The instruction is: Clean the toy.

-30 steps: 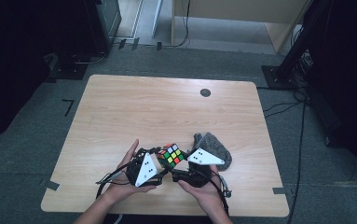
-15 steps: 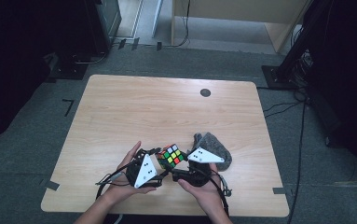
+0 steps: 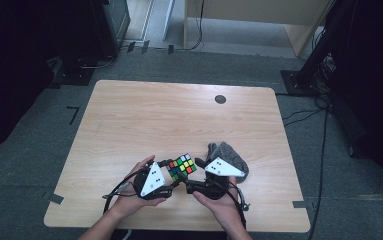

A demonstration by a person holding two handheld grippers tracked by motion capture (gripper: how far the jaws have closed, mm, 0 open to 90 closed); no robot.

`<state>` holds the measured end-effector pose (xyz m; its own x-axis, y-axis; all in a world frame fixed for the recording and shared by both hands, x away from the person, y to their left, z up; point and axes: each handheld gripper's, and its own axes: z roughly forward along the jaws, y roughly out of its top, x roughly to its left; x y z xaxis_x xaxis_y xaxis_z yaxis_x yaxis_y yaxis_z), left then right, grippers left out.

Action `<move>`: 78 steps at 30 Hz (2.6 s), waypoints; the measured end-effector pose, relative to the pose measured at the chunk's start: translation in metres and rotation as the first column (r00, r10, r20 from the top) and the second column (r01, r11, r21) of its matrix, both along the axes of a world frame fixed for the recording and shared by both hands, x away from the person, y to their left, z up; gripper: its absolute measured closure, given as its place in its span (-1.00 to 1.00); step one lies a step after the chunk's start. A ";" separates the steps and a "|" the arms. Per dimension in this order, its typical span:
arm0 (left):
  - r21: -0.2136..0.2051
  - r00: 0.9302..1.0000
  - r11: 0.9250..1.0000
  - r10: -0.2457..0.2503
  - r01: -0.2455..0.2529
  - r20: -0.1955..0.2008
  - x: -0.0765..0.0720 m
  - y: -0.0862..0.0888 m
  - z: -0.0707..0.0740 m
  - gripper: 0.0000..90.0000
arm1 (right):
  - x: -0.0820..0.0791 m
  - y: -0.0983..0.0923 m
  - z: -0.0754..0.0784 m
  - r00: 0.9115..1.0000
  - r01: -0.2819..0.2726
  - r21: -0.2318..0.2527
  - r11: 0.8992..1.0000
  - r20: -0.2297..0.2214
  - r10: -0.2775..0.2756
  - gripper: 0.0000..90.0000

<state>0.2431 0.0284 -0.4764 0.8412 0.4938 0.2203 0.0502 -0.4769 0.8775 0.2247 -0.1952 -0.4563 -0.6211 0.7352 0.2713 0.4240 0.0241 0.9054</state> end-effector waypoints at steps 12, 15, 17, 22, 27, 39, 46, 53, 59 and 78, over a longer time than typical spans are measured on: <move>-0.028 0.998 1.000 -0.012 0.010 -0.069 0.008 0.007 0.001 -0.26 | 0.010 -0.054 0.010 0.957 0.286 0.011 0.958 0.053 -0.286 -0.47; -0.033 0.997 0.999 0.004 -0.006 -0.071 0.009 0.007 0.002 -0.26 | 0.018 -0.066 -0.002 0.939 0.344 -0.079 0.936 0.039 -0.342 -0.46; -0.036 0.996 0.999 0.014 -0.017 -0.088 0.011 0.009 0.002 -0.26 | 0.023 -0.071 -0.011 0.938 0.345 -0.084 0.935 0.000 -0.346 -0.47; -0.039 0.992 0.999 0.014 -0.019 -0.126 0.014 0.011 0.002 -0.26 | 0.032 -0.067 -0.031 0.935 0.348 -0.219 0.911 0.010 -0.355 -0.51; -0.073 0.992 0.996 0.032 -0.041 -0.122 0.015 0.016 0.006 -0.26 | 0.042 -0.065 -0.051 0.934 0.325 -0.322 0.889 -0.042 -0.356 -0.41; -0.197 0.981 0.974 0.080 -0.115 -0.179 0.024 0.037 0.016 -0.26 | 0.043 -0.063 -0.066 0.943 0.255 -0.434 0.864 -0.085 -0.321 -0.27; -0.216 0.978 0.968 0.083 -0.124 -0.192 0.025 0.040 0.017 -0.26 | 0.041 -0.063 -0.065 0.933 0.283 -0.439 0.853 -0.081 -0.351 0.01; -0.210 0.981 0.971 0.073 -0.111 -0.181 0.024 0.038 0.017 -0.26 | 0.039 -0.075 -0.055 0.925 0.292 -0.329 0.898 -0.143 -0.353 0.60; -0.169 0.984 0.981 0.062 -0.090 -0.166 0.021 0.030 0.013 -0.26 | 0.017 -0.059 -0.016 0.983 0.184 -0.127 0.975 0.010 -0.184 0.61; -0.111 0.993 0.993 -0.043 0.030 -0.110 0.004 0.008 0.009 -0.25 | 0.000 -0.024 0.007 0.998 0.018 0.010 1.000 0.064 -0.019 0.57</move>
<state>0.2470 0.0369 -0.4677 0.8755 0.4782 0.0698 0.1356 -0.3819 0.9142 0.2248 -0.2189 -0.4490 -0.6237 0.7443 0.2386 0.3658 0.0081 0.9307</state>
